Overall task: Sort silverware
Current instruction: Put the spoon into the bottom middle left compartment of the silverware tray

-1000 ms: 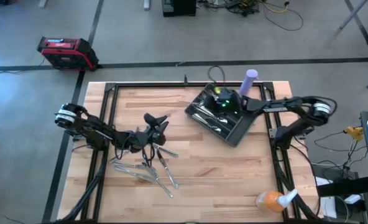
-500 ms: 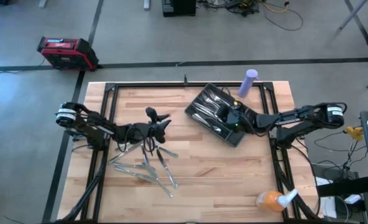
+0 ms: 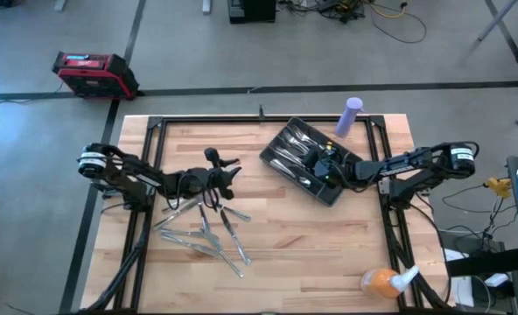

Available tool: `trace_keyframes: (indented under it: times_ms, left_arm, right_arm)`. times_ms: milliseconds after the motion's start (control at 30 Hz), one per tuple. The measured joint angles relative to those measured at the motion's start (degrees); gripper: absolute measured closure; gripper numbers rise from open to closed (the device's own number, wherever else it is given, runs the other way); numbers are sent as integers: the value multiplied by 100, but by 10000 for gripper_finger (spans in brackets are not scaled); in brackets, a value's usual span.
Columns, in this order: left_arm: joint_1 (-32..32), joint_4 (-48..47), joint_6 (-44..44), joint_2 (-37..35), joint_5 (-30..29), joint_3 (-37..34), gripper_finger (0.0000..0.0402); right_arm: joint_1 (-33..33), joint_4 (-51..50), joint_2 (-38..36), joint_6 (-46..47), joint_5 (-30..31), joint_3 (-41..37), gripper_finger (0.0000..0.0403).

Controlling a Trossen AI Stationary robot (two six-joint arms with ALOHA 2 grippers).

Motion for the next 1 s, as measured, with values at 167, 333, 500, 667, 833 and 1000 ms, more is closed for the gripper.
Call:
trace_keyframes:
  times_ms: [167, 333, 500, 667, 833, 1000]
  left_arm:
    - [0, 9, -32, -159, -3, -13, 283]
    - [0, -4, -77, -260, -4, -43, 283]
    - [-2, -18, -224, -269, -8, -91, 283]
    - [-13, -20, -268, -269, -10, -113, 283]
    - [-17, -44, -321, -269, -21, -200, 283]
    - [-17, -44, -347, -289, -23, -256, 283]
  right_arm:
    - [0, -4, -7, -75, -37, 5, 403]
    - [0, -3, -20, -88, -98, 5, 393]
    - [35, 0, -20, 43, -145, 7, 353]
    - [36, 12, -65, 182, -144, 9, 313]
    - [76, -23, -381, -24, -268, 14, 286]
    - [80, -692, -890, -264, -444, 16, 266]
